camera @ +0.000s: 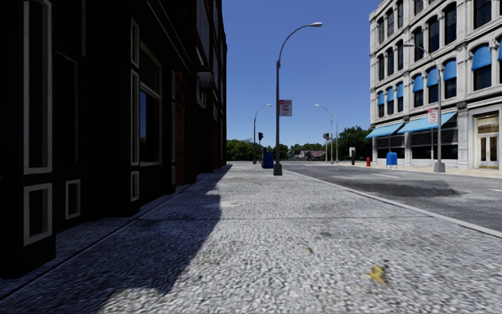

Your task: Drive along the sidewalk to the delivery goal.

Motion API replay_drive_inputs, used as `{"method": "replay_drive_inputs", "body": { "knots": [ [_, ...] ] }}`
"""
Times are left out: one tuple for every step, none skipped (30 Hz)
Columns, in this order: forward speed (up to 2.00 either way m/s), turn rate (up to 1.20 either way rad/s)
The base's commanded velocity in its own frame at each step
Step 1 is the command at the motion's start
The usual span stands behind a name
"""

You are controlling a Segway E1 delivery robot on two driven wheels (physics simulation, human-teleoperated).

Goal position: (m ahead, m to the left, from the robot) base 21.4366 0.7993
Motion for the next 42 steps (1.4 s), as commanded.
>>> {"method": "replay_drive_inputs", "body": {
  "knots": [
    [2.00, 0.00],
    [2.00, 0.00],
    [2.00, 0.00],
    [2.00, 0.05],
    [2.00, 0.05],
    [2.00, 0.63],
    [2.00, 0.91],
    [2.00, 1.05],
    [2.00, 1.02],
    [2.00, 1.02],
    [2.00, 0.21],
    [2.00, 0.06],
    [2.00, 0.02],
    [2.00, 0.00],
    [2.00, 0.00],
    [2.00, 0.00],
    [2.00, 0.00],
    [2.00, 0.00],
    [2.00, 0.00],
    [2.00, 0.00],
    [2.00, 0.00],
    [2.00, 0.00],
    [2.00, 0.00],
    [2.00, 0.00],
    [2.00, 0.00],
    [2.00, 0.00],
    [2.00, 0.00],
    [2.00, 0.00],
    [2.00, 0.00],
    [2.00, 0.00],
    [2.00, 0.00],
    [2.00, 0.00],
    [2.00, 0.00],
    [2.00, 0.00],
    [2.00, 0.00],
    [2.00, 0.00],
    [2.00, 0.00],
    [2.00, 0.00],
    [2.00, 0.00],
    [2.00, 0.00],
    [2.00, 0.00],
    [2.00, 0.00]
  ]
}}
